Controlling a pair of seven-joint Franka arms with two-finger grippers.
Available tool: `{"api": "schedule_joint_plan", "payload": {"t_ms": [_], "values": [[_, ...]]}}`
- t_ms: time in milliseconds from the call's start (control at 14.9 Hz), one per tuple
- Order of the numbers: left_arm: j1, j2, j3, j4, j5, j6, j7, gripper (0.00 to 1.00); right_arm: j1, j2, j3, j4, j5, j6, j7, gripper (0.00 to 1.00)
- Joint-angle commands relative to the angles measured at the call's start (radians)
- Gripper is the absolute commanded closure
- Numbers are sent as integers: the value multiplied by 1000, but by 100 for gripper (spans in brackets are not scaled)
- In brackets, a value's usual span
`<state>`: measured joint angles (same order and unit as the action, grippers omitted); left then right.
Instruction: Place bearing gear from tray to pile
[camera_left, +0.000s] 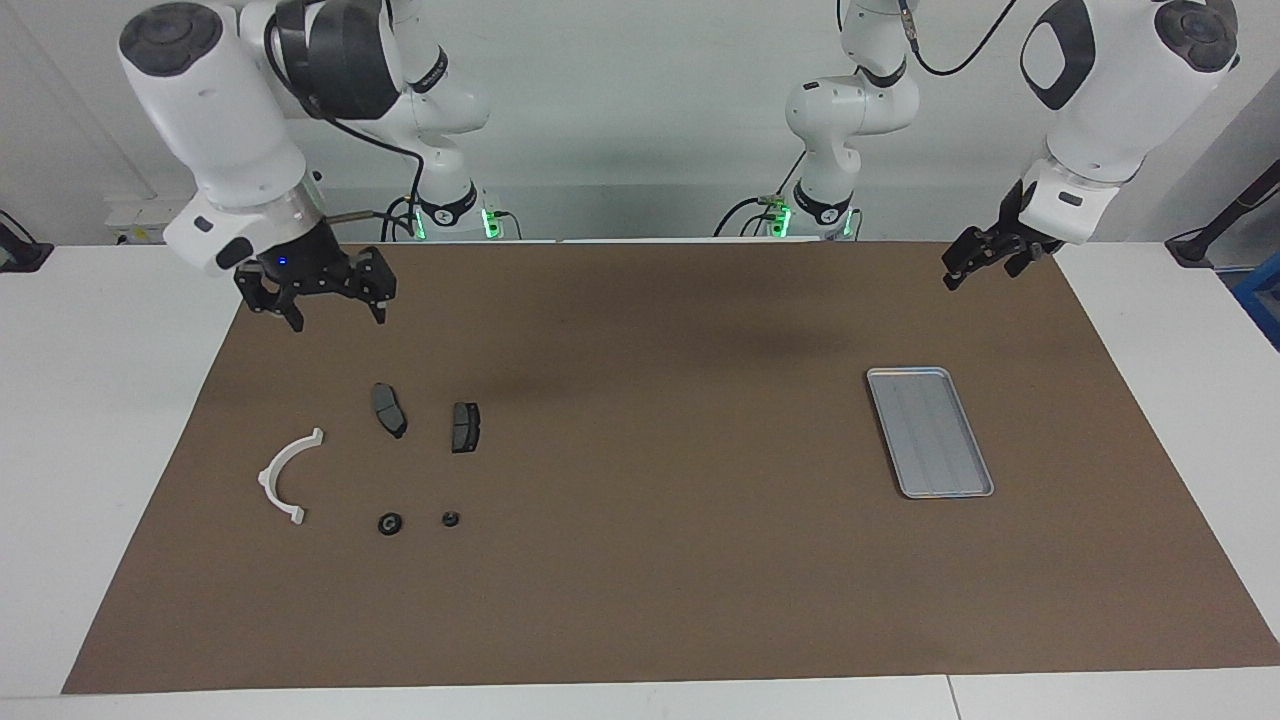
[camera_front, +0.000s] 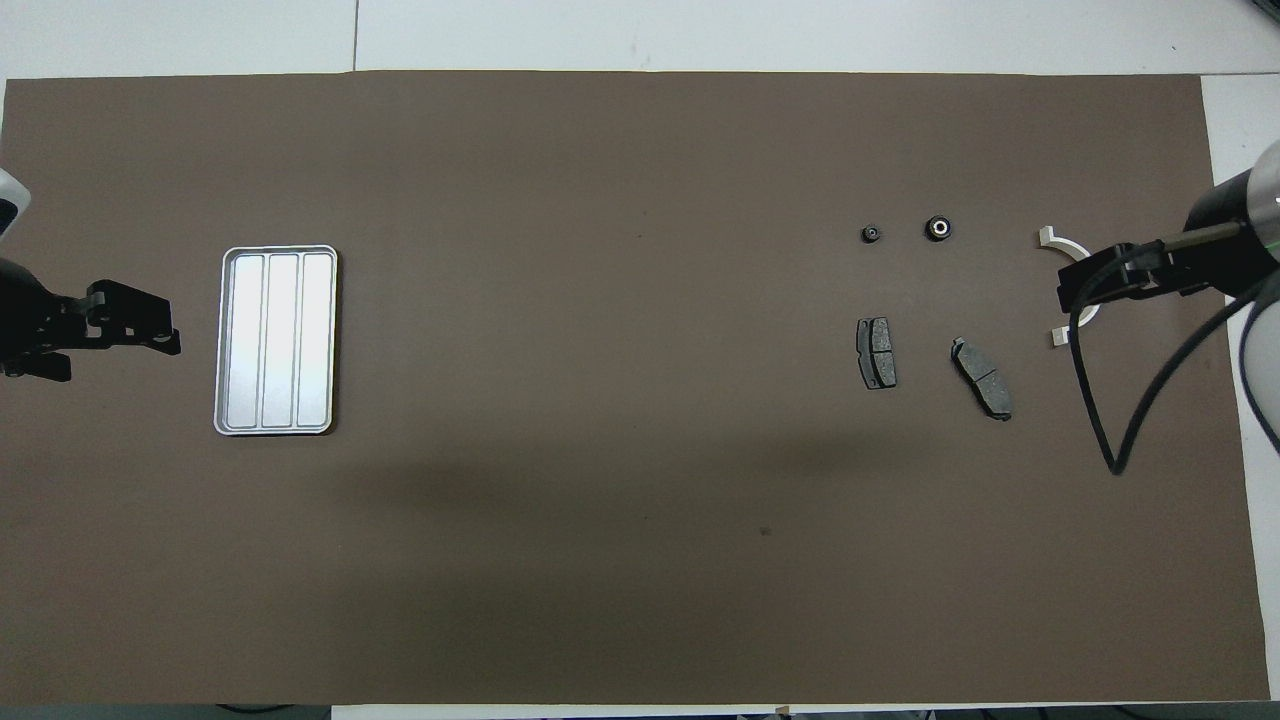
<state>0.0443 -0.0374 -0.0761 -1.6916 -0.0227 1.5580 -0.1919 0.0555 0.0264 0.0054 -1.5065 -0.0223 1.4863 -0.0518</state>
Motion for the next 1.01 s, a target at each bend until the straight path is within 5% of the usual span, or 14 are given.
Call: {"api": "schedule_joint_plan", "payload": {"t_ms": [0, 940], "values": [[2, -19, -1, -11, 4, -12, 2, 0, 27, -98, -19, -118, 18, 0, 27, 0], [2, -19, -1, -11, 4, -12, 2, 0, 26, -114, -18, -139, -30, 72, 50, 0]]}}
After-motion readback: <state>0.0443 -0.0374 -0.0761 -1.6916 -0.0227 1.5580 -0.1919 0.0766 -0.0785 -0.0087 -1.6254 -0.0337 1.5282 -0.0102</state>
